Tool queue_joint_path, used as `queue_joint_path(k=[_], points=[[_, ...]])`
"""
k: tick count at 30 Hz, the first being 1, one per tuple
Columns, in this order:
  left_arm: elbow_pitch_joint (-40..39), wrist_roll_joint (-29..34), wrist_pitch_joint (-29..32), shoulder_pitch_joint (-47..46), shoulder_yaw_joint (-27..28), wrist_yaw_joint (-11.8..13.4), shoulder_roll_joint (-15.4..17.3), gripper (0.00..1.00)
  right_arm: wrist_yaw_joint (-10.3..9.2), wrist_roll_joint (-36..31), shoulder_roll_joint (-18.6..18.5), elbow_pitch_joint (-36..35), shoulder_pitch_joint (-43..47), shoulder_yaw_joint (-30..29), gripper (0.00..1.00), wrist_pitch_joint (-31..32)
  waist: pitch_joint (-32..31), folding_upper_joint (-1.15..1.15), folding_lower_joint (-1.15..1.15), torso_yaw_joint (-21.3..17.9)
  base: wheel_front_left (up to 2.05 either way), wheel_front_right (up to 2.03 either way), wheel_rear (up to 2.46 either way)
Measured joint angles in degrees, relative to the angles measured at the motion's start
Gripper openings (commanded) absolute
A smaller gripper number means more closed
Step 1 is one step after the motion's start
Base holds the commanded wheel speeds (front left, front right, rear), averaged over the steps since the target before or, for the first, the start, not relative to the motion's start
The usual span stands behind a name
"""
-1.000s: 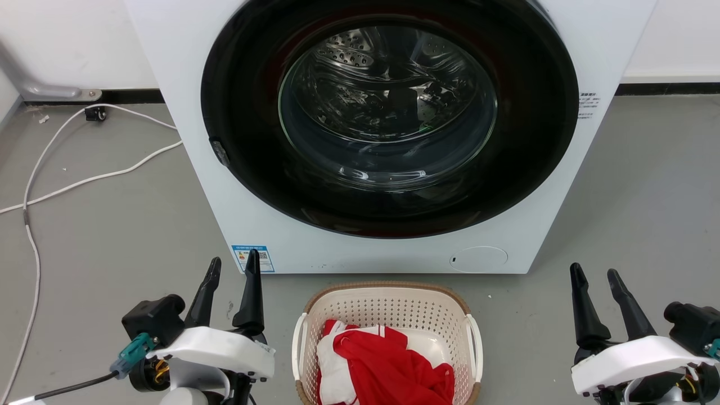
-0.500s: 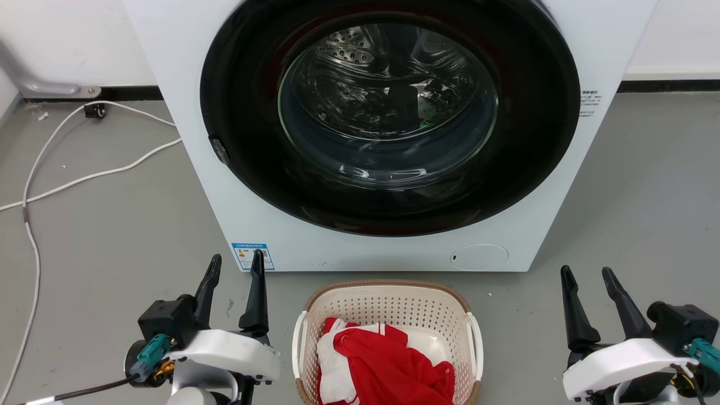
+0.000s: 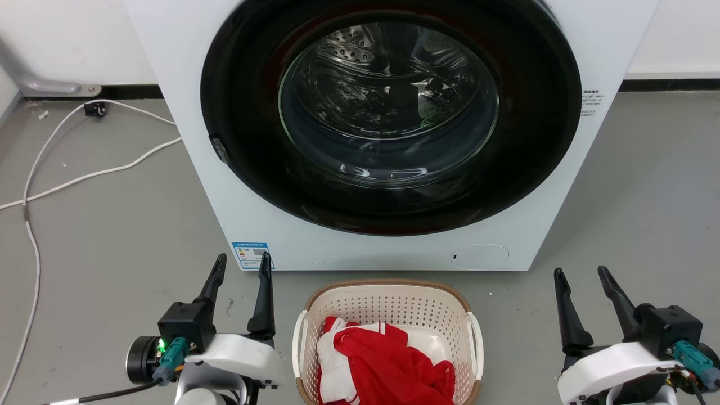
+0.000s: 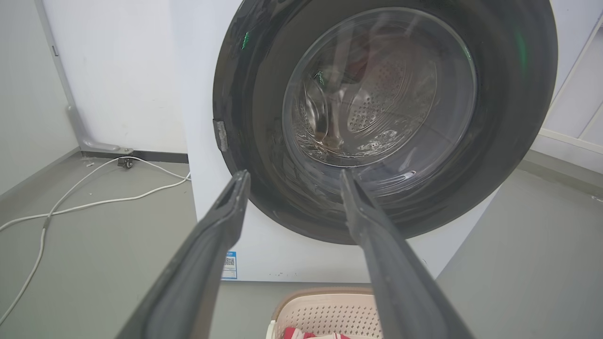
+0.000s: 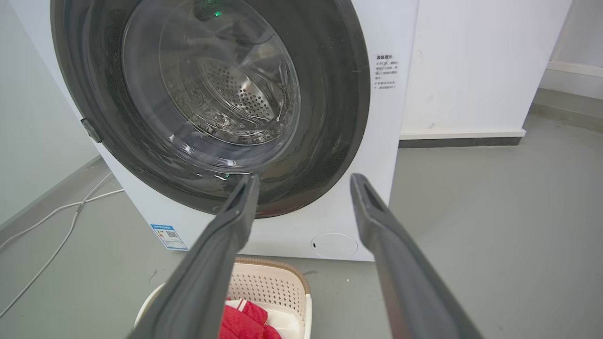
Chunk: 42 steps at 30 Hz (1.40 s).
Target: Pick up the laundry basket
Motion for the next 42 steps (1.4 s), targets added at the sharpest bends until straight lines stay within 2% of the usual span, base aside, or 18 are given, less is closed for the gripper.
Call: queue_joint_path(k=[24, 42], points=[[1.4, 7.5, -2.4, -0.3, -1.0, 1.0, -0.3, 1.00, 0.00, -9.6, 0.0, -0.5, 0.8, 0.3, 1.00, -1.2, 0.1, 0.00, 0.00, 0.6, 0.00, 0.00, 0.00], [1.9, 6.5, -2.5, -0.5, -0.6, 1.0, -0.5, 1.00, 0.00, -9.1, 0.0, 0.1, 0.8, 0.1, 1.00, -1.2, 0.7, 0.00, 0.00, 0.7, 0.00, 0.00, 0.00]])
